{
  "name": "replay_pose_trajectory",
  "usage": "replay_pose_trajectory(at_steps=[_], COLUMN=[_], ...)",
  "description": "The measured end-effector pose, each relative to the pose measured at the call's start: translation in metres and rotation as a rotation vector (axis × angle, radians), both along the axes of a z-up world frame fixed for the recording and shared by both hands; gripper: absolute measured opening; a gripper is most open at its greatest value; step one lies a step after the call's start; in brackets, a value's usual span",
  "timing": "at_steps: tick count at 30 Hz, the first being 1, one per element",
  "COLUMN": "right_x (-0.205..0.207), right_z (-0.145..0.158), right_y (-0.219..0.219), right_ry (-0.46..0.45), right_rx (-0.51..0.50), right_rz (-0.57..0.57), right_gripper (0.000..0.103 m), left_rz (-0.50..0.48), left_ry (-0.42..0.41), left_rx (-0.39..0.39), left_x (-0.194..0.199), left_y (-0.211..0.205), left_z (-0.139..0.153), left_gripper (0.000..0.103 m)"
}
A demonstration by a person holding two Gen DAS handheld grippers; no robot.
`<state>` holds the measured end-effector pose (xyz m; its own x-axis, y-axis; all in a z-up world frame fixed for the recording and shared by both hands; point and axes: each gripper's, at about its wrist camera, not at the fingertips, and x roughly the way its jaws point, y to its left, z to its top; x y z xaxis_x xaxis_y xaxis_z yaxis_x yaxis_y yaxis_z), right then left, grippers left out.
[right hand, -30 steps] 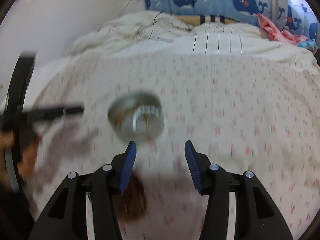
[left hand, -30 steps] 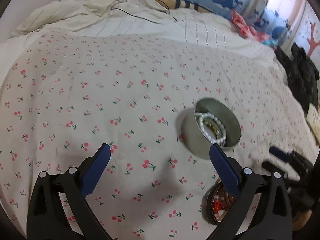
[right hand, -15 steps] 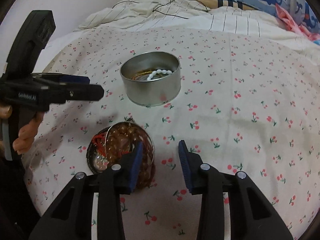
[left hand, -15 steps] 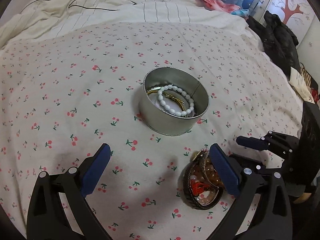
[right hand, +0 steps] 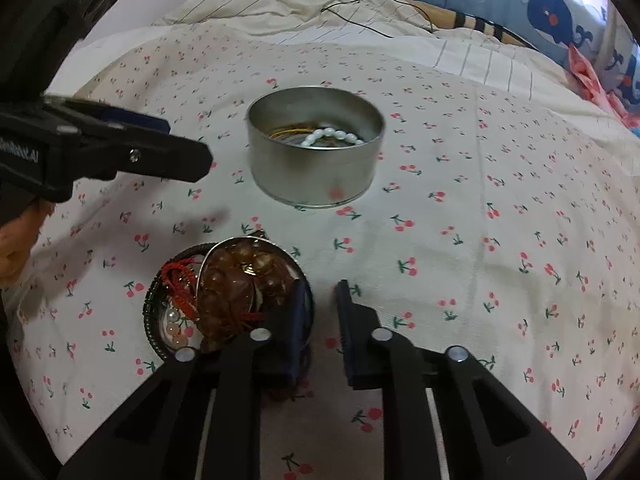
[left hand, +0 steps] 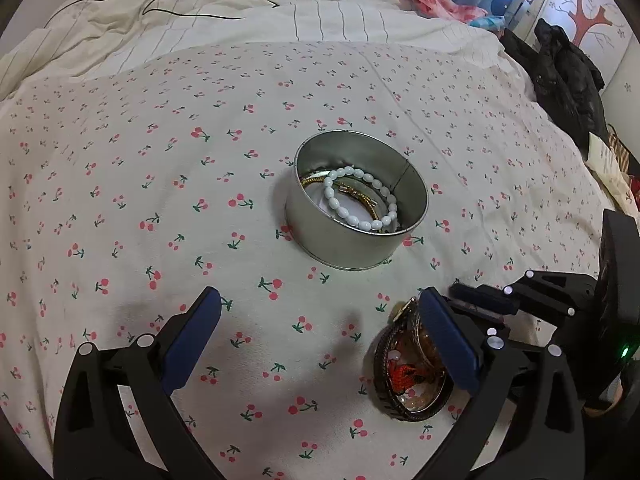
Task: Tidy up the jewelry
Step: 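Grasp a silver bangle from the pile with the right gripper, then grasp the amber bead bracelet with the left gripper while the right gripper holds the bangle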
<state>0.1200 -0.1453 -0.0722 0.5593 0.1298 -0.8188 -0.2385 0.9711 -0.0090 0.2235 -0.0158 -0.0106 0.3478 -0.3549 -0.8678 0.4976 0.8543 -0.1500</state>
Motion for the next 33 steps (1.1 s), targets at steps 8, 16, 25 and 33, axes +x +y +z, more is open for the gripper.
replay_pose_trajectory(at_steps=[8,16,25,33], right_x=[-0.009,-0.015,-0.014,-0.014], right_z=[0.018,0.04,0.051,0.057], right_y=[-0.003,-0.043,-0.071,-0.088], right_ry=[-0.051,-0.086,-0.113,-0.125], right_rx=[0.041,0.141,0.342,0.376], right_rz=[0.031,-0.046,-0.116,-0.196], right_gripper=[0.004,0.004,0.004,0.004], left_rz=[0.009,-0.047,-0.14,-0.103], left_ry=[0.006,-0.004,0.204,0.334], left_rx=[-0.007,0.017,-0.356,-0.449], left_x=[0.001,-0.006,-0.006,0.0], left_y=[0.002,-0.008,-0.009,-0.013], left_z=[0.0,-0.004,-0.001,-0.017], left_gripper=[0.095,0.095,0.095,0.095])
